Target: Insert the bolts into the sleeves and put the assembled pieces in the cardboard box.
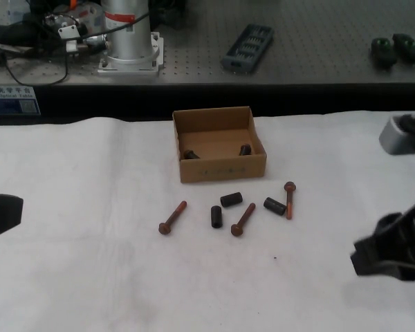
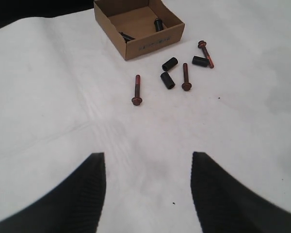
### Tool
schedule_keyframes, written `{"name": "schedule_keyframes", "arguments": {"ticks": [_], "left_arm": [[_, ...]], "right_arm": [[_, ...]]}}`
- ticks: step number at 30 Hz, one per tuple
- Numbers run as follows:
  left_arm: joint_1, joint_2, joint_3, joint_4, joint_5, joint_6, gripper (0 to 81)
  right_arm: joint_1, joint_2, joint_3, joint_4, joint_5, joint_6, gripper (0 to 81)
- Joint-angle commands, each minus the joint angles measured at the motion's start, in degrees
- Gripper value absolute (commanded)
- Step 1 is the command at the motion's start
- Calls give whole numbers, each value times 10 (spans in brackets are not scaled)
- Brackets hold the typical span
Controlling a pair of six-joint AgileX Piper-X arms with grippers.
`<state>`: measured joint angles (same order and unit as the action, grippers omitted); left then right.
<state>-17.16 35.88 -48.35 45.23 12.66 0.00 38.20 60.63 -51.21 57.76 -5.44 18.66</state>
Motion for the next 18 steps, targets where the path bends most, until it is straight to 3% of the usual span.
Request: {"name": "schedule_keyframes", "arguments": {"ticks": [1,8,18], "left_arm": [[2,-3,-2,1,-5,7,389],[2,-3,-2,-2,-5,7,389],[2,-3,-2,-3,-5,7,389]], "right_arm": [[-3,20,2,-66,11,35,322],[-43,180,-45,-151,10,75,260],[-109,421,-238,-134,6,70,260]]}}
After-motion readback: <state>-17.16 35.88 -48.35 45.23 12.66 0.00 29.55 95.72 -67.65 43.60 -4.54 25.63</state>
